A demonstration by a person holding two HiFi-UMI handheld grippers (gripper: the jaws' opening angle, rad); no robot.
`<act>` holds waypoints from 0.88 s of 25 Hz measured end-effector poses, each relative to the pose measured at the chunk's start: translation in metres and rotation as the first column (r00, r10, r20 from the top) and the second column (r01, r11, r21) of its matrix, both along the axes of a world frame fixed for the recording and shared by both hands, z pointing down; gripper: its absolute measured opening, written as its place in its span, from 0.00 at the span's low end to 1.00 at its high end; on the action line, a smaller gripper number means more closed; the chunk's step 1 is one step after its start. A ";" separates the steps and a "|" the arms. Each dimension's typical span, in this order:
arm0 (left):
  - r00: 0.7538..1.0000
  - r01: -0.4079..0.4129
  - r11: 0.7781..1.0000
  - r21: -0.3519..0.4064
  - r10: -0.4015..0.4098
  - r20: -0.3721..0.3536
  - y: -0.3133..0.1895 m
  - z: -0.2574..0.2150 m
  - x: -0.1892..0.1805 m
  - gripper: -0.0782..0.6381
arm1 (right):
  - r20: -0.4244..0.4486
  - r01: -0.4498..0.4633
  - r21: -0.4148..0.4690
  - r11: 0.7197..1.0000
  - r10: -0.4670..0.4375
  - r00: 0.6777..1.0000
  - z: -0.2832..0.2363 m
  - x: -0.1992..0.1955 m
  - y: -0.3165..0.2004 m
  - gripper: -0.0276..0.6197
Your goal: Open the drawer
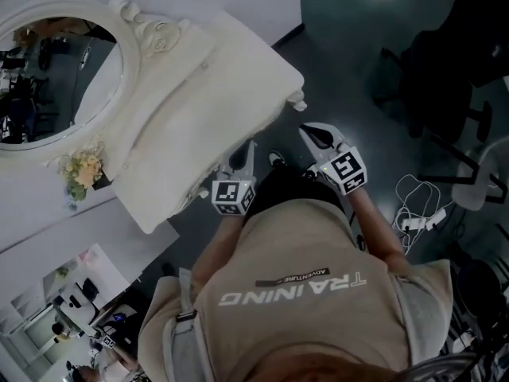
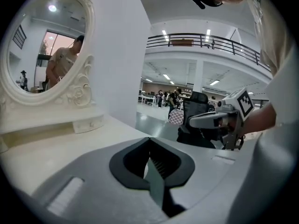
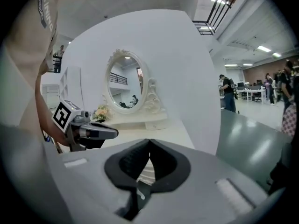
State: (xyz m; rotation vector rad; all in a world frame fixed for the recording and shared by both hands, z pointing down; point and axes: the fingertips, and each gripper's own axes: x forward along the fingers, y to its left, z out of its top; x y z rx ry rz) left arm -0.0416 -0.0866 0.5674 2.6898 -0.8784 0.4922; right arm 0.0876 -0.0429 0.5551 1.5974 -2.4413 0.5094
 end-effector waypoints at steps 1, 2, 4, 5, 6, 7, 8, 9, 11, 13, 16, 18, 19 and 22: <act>1.000 0.015 1.000 -0.002 -0.015 -0.003 -0.008 0.003 -0.005 0.12 | -0.004 0.014 -0.006 1.000 -0.014 1.000 0.002 -0.005 -0.006 0.05; 1.000 0.024 1.000 -0.003 -0.024 -0.010 -0.015 0.006 -0.009 0.12 | -0.011 0.027 -0.013 1.000 -0.027 1.000 0.003 -0.010 -0.012 0.05; 1.000 0.018 1.000 -0.002 -0.018 -0.020 -0.027 0.015 -0.012 0.12 | -0.029 0.051 -0.042 0.998 -0.052 0.998 0.004 -0.019 -0.019 0.05; 1.000 0.007 1.000 -0.008 -0.007 -0.019 -0.033 0.021 -0.013 0.12 | -0.034 0.055 -0.057 0.997 -0.057 0.998 0.003 -0.023 -0.022 0.05; 1.000 -0.004 1.000 -0.021 0.004 -0.015 -0.039 0.027 -0.014 0.12 | -0.035 0.050 -0.069 0.996 -0.052 0.998 0.003 -0.025 -0.025 0.05; 1.000 -0.009 0.999 -0.040 0.009 -0.013 -0.048 0.032 -0.015 0.12 | -0.032 0.034 -0.078 0.996 -0.037 0.999 0.002 -0.026 -0.031 0.05; 1.000 -0.010 0.998 -0.059 0.009 -0.017 -0.056 0.035 -0.015 0.12 | -0.027 0.015 -0.083 0.996 -0.018 0.999 -0.001 -0.026 -0.037 0.05; 1.000 -0.010 0.997 -0.072 0.008 -0.029 -0.065 0.035 -0.016 0.12 | -0.024 0.001 -0.085 0.996 -0.003 1.000 -0.004 -0.027 -0.045 0.05; 0.998 -0.011 0.997 -0.078 0.006 -0.061 -0.080 0.035 -0.014 0.12 | -0.040 0.002 -0.084 0.996 -0.006 0.999 -0.007 -0.028 -0.061 0.05; 0.996 -0.005 0.996 -0.084 -0.002 -0.086 -0.095 0.037 -0.012 0.12 | -0.076 0.023 -0.090 0.996 -0.029 0.997 -0.005 -0.028 -0.079 0.05; 0.996 0.019 0.995 -0.102 -0.028 -0.089 -0.114 0.043 -0.017 0.12 | -0.085 0.030 -0.112 0.993 -0.040 0.996 0.004 -0.029 -0.100 0.05; 0.996 0.042 0.992 -0.118 -0.051 -0.075 -0.118 0.045 -0.024 0.12 | -0.066 0.047 -0.139 0.989 -0.057 0.996 0.011 -0.032 -0.105 0.05; 0.995 0.060 0.990 -0.127 -0.069 -0.069 -0.119 0.045 -0.028 0.12 | -0.060 0.070 -0.152 0.986 -0.080 0.995 0.015 -0.036 -0.107 0.05; 0.988 0.136 0.982 -0.127 -0.143 -0.049 -0.134 0.048 -0.042 0.12 | -0.056 0.181 -0.149 0.972 -0.191 0.980 0.023 -0.049 -0.130 0.05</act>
